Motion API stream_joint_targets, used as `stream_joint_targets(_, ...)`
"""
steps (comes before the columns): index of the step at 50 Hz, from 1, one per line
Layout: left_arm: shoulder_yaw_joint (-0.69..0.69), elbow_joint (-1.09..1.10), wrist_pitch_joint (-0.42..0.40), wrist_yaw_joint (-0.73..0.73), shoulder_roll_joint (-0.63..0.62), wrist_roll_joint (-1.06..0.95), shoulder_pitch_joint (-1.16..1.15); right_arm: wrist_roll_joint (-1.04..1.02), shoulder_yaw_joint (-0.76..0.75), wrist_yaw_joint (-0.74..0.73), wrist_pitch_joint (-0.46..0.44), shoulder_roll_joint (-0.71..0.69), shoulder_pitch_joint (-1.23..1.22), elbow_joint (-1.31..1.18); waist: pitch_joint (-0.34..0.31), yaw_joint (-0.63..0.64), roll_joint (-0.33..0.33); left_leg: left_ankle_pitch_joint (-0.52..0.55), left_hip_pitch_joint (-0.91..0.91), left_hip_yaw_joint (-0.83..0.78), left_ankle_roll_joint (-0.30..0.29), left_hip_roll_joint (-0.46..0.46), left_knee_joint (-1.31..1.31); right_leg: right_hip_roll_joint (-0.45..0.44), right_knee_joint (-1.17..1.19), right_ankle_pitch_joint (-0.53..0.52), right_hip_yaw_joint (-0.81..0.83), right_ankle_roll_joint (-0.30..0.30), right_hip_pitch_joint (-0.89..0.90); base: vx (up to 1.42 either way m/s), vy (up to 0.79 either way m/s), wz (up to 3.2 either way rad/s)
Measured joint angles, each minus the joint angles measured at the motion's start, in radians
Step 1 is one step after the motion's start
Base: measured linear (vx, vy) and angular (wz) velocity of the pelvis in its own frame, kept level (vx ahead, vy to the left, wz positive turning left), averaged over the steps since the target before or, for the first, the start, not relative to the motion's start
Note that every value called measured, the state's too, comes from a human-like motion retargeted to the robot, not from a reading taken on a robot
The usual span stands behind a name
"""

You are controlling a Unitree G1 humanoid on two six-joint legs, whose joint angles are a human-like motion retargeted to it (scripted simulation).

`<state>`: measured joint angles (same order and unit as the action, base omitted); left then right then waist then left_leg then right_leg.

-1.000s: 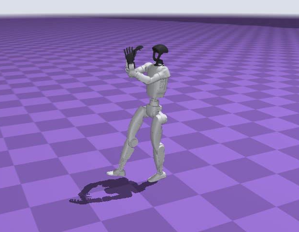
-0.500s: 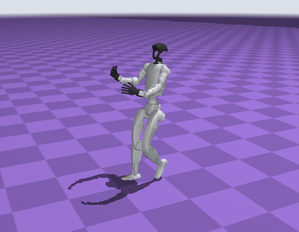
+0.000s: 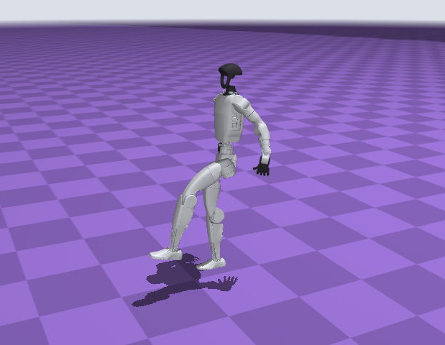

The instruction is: Kungfu

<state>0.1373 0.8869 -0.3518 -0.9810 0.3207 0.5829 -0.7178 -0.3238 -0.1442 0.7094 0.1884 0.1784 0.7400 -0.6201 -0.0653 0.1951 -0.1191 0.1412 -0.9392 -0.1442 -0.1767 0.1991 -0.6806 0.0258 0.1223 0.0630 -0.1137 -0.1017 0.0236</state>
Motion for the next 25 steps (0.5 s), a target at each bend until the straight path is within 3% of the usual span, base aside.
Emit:
stream_joint_targets(5, -0.075, -0.124, 0.005, -0.065, 0.050, 0.103, 0.012, -0.127, 0.070, 0.046, -0.007, 0.004, -0.004, 0.090, 0.065, -0.040, -0.017, -0.062, 0.025, -0.164, 0.128, 0.031, -0.452, 0.007, -0.004, 0.013, 0.022, 0.035, 0.043, 0.15, -0.01, 0.38)
stream_joint_targets(13, -0.129, -0.190, -0.001, -0.124, 0.053, 0.172, 0.001, -0.266, 0.107, 0.102, 0.040, 0.052, 0.019, 0.138, 0.144, -0.105, -0.079, -0.043, 0.187, -0.228, 0.142, -0.153, -0.838, 0.086, -0.042, 0.075, 0.075, 0.141, 0.070, 0.16, -0.01, 0.45)
stream_joint_targets(15, -0.122, -0.171, 0.012, -0.160, 0.058, 0.197, 0.025, -0.272, 0.100, 0.152, 0.029, 0.051, -0.012, 0.111, 0.162, -0.125, -0.057, -0.049, 0.182, -0.207, 0.151, -0.155, -0.941, 0.066, -0.020, 0.106, 0.113, 0.162, 0.100, 0.05, -0.03, 0.52)
stream_joint_targets(20, -0.122, -0.146, 0.027, -0.187, 0.050, 0.204, 0.031, -0.282, 0.096, 0.150, 0.025, 0.047, -0.024, 0.110, 0.161, -0.147, -0.077, -0.045, 0.185, -0.202, 0.138, -0.257, -1.069, 0.107, -0.015, 0.137, 0.130, 0.211, 0.128, 0.01, 0.01, 0.29)
stream_joint_targets(25, -0.083, -0.203, 0.073, -0.190, 0.052, 0.325, 0.037, -0.294, 0.072, 0.174, 0.031, 0.028, -0.032, 0.104, 0.165, -0.153, -0.075, -0.078, 0.171, -0.220, 0.171, -0.241, -1.136, 0.129, -0.009, 0.147, 0.144, 0.243, 0.147, 0.04, 0.01, 0.02)
